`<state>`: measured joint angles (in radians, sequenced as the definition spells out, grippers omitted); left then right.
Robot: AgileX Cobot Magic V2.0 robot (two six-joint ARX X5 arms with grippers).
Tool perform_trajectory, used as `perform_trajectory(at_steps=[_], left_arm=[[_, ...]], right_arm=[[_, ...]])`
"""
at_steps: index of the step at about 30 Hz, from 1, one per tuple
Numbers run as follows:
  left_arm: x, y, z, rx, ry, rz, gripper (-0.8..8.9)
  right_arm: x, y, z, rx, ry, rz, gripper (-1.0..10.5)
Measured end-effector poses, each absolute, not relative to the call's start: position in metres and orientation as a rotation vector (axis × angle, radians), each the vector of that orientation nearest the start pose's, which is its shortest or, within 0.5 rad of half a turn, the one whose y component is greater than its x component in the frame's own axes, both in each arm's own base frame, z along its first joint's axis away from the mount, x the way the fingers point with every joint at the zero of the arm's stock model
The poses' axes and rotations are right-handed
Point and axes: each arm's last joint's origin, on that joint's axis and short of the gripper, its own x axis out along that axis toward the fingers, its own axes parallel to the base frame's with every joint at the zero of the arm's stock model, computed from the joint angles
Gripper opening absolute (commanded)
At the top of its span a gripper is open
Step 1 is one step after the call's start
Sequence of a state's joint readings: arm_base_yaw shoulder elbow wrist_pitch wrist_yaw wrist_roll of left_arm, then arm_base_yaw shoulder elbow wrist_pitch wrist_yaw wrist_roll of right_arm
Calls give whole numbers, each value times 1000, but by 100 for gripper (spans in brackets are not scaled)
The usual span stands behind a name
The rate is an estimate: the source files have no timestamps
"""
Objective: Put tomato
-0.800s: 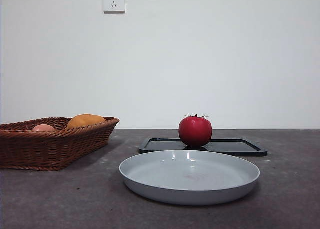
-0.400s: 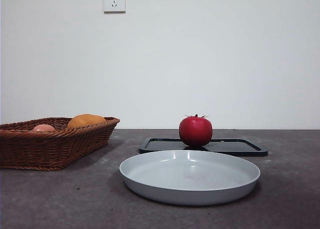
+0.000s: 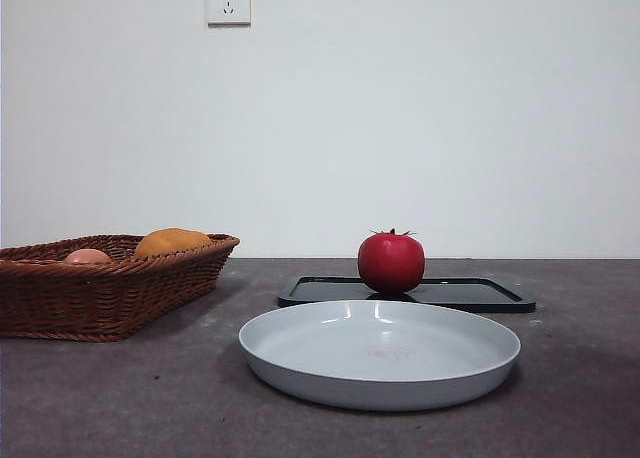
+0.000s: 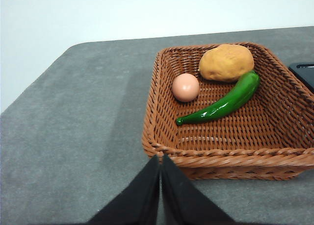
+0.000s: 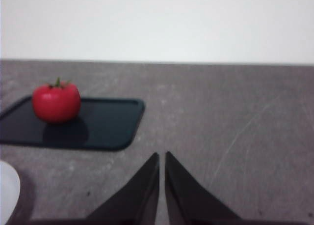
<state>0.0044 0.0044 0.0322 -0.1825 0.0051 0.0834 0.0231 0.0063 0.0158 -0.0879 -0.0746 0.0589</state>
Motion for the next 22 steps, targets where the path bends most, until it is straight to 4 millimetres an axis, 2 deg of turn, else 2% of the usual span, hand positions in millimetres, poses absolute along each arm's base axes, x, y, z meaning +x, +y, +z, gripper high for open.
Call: perform_trajectory(at_steps=[7,22], left_arm=[[95,0,157,82,155,-7,7],[95,0,157,82,155,-7,7]], right_arm=[[96,4,152,65,162,93,11],[96,4,153,65,158,92,11]])
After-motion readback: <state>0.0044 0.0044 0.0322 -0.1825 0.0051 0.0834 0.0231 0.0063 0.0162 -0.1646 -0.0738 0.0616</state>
